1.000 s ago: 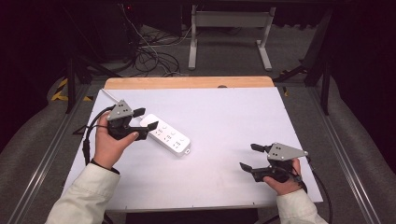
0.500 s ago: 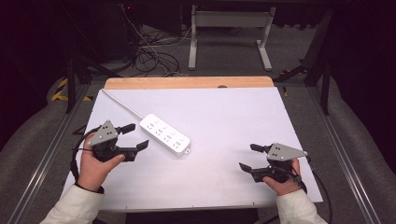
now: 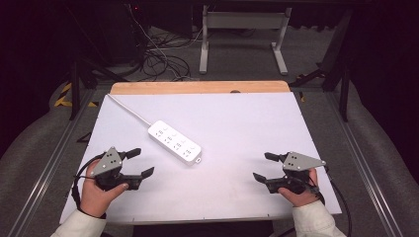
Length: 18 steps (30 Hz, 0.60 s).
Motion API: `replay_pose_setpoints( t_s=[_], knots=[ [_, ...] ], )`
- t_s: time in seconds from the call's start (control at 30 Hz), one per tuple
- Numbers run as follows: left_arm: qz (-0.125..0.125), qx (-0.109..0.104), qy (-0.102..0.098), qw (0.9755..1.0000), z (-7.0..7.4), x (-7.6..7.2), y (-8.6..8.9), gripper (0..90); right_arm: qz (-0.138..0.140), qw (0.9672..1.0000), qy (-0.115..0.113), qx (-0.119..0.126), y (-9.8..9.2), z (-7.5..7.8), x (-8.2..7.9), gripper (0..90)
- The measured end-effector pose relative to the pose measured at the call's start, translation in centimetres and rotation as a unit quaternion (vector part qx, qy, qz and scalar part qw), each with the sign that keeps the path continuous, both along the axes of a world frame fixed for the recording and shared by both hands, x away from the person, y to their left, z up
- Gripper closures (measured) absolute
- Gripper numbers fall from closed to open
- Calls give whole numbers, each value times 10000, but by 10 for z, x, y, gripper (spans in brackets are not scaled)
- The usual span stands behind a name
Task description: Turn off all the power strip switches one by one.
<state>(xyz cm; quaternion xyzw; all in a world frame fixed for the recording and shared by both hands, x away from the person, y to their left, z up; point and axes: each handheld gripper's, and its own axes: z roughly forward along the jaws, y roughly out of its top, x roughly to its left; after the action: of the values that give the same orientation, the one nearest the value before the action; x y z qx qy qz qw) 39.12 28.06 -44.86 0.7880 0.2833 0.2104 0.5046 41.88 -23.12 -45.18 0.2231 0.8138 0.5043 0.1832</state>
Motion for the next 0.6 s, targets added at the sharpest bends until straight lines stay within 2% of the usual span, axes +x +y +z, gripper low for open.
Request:
replay_pose_setpoints(
  t_s=[0.17,0.23,0.3,0.4,0.53,0.6],
  knots=[
    [77,-73,-16,9999,-12,-7,9,206,12,10000,-6,-3,0,0,0,216],
    [65,-22,-5,10000,-17,-10,11,203,5,10000,-6,-7,0,0,0,216],
    [-11,-61,142,9999,-23,-12,12,191,5,10000,-5,-19,0,0,0,216],
    [88,-8,254,9996,-31,-15,12,181,4,10000,1,-34,0,-1,0,216],
    [226,-165,356,9990,-30,-13,12,173,18,10000,6,-48,0,-1,0,215],
    [267,-294,476,9981,-30,-11,11,173,24,10000,16,-54,1,-2,0,216]
  ],
)
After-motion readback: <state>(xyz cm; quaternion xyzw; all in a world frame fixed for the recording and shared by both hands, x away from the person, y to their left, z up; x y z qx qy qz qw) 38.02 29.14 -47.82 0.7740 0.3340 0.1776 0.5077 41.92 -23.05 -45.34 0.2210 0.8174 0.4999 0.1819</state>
